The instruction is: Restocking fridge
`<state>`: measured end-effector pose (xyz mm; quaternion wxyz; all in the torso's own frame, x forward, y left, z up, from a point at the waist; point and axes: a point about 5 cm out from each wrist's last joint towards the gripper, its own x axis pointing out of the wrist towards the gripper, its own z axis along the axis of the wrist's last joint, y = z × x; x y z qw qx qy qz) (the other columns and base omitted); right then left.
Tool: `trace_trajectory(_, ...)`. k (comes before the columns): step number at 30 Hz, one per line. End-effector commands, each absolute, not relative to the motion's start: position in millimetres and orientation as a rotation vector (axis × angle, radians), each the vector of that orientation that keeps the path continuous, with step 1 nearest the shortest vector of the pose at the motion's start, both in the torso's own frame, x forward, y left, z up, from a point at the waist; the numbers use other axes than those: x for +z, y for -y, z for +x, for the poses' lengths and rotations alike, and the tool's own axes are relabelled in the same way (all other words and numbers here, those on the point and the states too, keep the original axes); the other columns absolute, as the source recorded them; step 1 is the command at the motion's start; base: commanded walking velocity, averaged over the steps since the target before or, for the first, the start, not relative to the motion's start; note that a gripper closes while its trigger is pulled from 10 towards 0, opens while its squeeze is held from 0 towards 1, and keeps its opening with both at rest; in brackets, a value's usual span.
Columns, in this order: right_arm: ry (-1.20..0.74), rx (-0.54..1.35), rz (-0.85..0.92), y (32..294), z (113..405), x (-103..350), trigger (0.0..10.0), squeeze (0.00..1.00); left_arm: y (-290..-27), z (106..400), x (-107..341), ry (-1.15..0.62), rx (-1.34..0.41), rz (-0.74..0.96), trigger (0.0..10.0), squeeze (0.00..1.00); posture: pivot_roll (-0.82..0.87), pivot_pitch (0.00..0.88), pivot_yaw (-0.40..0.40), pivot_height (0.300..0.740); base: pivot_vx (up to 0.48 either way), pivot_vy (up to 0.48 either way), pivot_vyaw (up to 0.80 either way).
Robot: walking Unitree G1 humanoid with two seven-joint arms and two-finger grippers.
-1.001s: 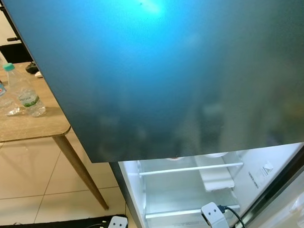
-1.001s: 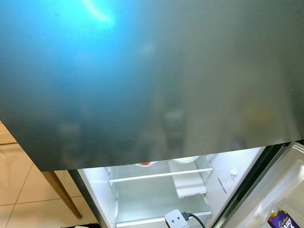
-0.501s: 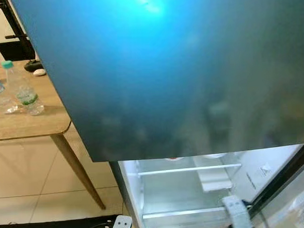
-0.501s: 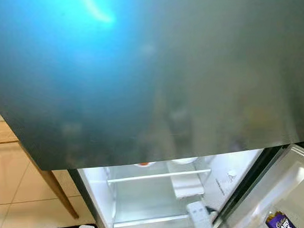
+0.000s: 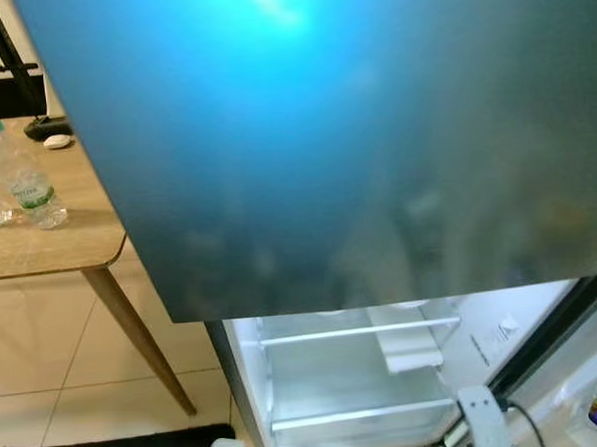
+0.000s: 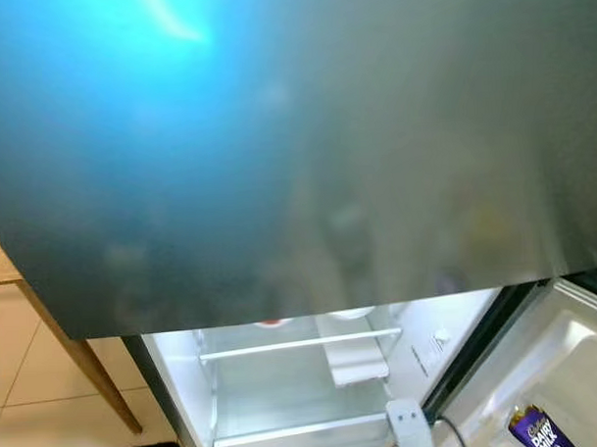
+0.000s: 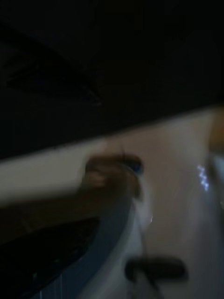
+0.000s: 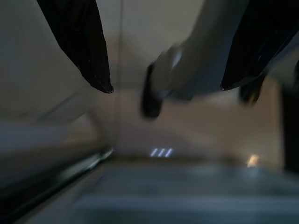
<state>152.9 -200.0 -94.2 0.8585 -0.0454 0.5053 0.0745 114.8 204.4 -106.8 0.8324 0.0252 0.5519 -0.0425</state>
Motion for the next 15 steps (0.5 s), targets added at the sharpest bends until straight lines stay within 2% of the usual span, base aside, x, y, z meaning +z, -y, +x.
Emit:
trace_trajectory(1, -1.083, 0.185, -0.093, 189.1, 146.5, -98.4, 10.0, 0.0, -216.6, 120.4, -103.1, -1.157, -0.066, 0.072, 10.0, 0.0, -0.02, 0.0, 0.026, 0.74, 0.0, 0.0, 0.0)
trace_trajectory(8, -1.117, 0.228, -0.116, 183.9, 137.3, -102.3, 10.0, 0.0, -216.9, 144.8, -95.0, -1.089, -0.039, 0.058, 10.0, 0.0, 0.01, 0.0, 0.006, 0.74, 0.0, 0.0, 0.0)
trace_trajectory(15, -1.131, 0.191, -0.135, 198.3, 133.1, -101.9, 10.0, 0.0, -204.5, 135.1, -100.9, -1.122, -0.059, 0.046, 10.0, 0.0, -0.03, 0.0, 0.015, 0.74, 0.0, 0.0, 0.0)
